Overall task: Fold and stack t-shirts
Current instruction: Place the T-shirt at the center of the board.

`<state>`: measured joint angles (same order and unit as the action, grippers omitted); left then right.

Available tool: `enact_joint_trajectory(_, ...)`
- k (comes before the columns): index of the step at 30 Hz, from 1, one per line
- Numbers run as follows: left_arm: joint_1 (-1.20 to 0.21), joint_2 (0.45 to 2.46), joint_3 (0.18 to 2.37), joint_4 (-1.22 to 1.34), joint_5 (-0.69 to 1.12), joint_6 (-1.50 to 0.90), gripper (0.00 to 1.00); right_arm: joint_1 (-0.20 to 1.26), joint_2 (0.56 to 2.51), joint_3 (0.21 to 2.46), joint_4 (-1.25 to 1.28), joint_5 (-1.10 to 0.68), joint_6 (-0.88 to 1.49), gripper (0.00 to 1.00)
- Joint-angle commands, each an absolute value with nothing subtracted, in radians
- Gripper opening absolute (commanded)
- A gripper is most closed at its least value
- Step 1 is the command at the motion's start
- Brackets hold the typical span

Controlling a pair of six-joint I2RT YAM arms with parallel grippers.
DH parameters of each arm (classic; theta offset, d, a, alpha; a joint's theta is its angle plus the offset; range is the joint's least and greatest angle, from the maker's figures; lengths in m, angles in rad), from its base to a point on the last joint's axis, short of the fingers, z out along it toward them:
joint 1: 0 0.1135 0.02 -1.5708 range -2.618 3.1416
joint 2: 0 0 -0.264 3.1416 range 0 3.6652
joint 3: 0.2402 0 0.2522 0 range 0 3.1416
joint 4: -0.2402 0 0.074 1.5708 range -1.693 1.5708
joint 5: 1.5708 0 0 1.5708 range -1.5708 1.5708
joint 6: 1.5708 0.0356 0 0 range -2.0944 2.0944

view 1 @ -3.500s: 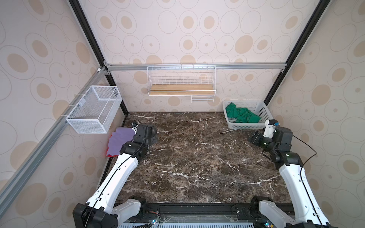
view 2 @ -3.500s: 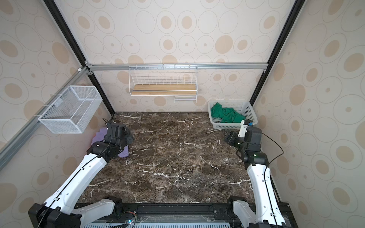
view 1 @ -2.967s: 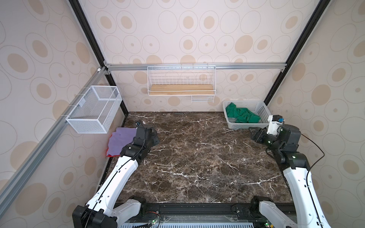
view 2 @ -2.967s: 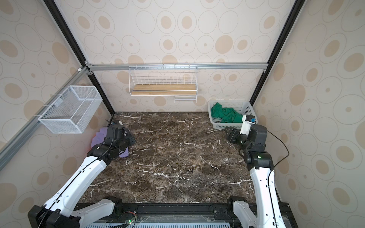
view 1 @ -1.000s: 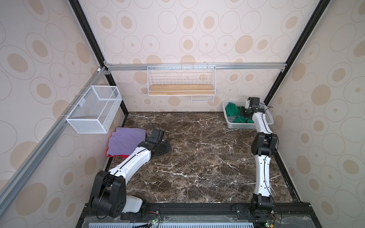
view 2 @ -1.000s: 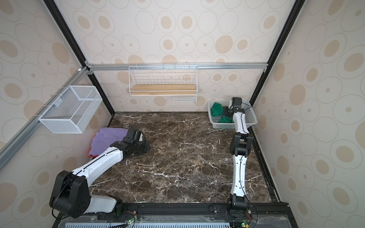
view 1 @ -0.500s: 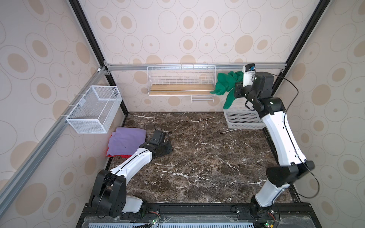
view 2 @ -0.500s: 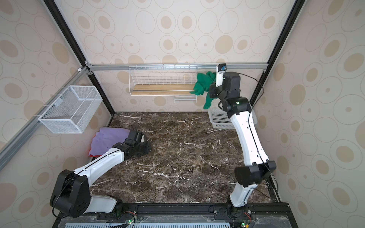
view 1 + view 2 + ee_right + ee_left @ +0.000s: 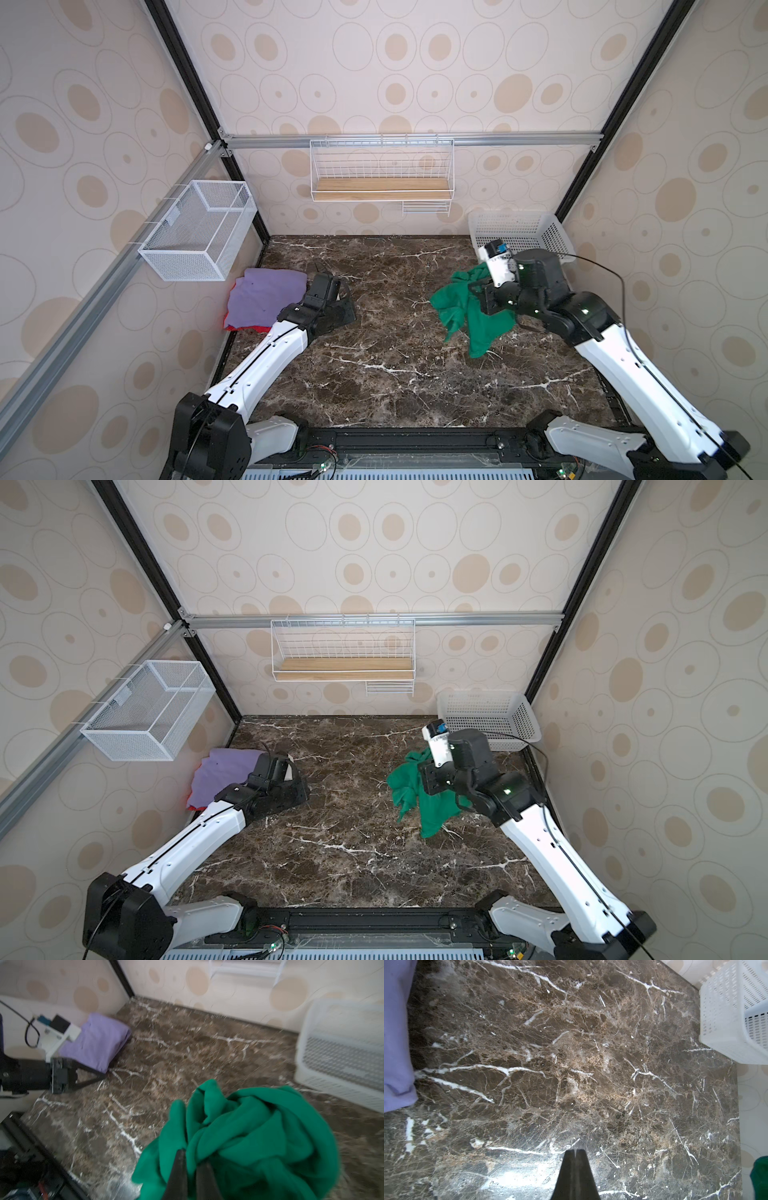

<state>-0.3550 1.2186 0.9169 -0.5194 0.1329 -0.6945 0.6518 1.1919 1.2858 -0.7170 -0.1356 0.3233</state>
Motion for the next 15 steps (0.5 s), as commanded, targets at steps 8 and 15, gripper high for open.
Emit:
enact_joint_trajectory(8,-0.363,1.207,0.976,-0.721,0.137,-0.600,0.39,0.973,1.629,1.341,-0.624,-0.217,0.332,0.43)
enact_joint_trajectory(15,-0.377,1.280,0.958,-0.667,0.231,-0.577,0.71,0.929,1.484,1.277,-0.722,0.097,0.285,0.64)
